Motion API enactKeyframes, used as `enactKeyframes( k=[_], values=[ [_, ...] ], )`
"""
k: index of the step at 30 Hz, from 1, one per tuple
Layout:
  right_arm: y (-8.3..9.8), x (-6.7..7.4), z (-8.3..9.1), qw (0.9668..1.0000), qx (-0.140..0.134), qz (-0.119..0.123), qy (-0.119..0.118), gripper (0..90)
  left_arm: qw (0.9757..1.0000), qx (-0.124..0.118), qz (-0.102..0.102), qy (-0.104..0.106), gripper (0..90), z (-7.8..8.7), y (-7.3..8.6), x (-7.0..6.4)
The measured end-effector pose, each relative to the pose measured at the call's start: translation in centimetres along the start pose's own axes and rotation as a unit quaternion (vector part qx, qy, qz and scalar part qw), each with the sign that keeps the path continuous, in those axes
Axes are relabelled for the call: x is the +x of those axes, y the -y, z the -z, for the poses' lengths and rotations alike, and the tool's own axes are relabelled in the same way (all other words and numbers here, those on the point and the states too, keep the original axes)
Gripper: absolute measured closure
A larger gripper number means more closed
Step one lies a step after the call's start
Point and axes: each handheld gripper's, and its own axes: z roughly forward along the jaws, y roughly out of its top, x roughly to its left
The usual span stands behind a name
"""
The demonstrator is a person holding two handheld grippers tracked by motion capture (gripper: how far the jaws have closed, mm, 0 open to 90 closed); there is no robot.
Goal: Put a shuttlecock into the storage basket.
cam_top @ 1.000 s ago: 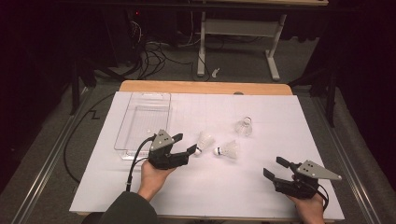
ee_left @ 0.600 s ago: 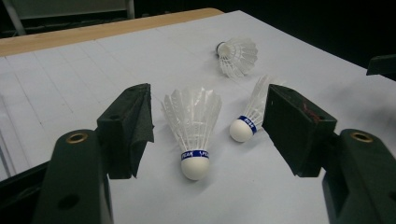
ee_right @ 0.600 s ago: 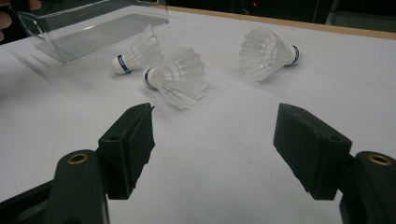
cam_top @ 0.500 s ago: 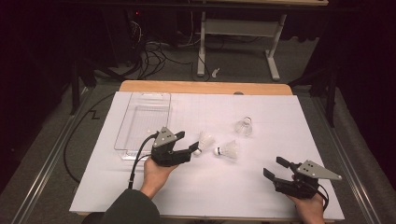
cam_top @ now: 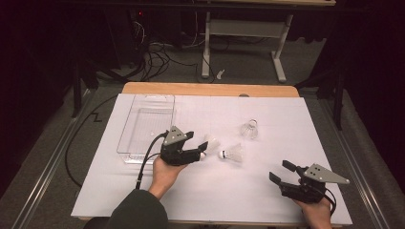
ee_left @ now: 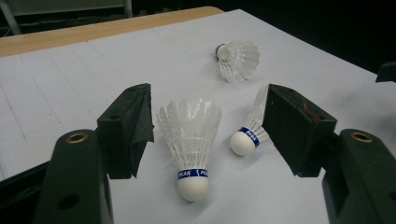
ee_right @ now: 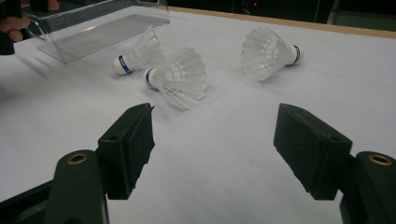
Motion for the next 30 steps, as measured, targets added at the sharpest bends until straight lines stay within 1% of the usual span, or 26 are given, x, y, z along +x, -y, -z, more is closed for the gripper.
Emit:
enactKeyframes(
  k=[12,17,22,28,30],
  values=[
    [0.0,0.0,0.0,1.0,0.0,0.001,0.0,29.0,1.0,0.0,-0.006,-0.001,34.0,-0.7,-0.8,0.0],
    [0.0,0.0,0.0,1.0,0.0,0.001,0.0,29.0,1.0,0.001,-0.004,-0.002,34.1,-1.1,-1.0,0.1],
    [0.0,-0.1,0.0,1.0,0.0,-0.002,0.001,29.0,1.0,0.004,-0.007,-0.003,34.1,-1.4,-1.3,0.1],
    [0.1,-0.1,0.0,1.0,0.003,0.001,0.002,29.0,1.0,0.003,-0.006,-0.004,34.2,-1.7,-1.8,0.2],
    [0.1,-0.1,0.0,1.0,0.002,0.001,0.002,29.0,1.0,0.006,-0.006,-0.004,34.2,-1.8,-1.9,0.2]
  ],
)
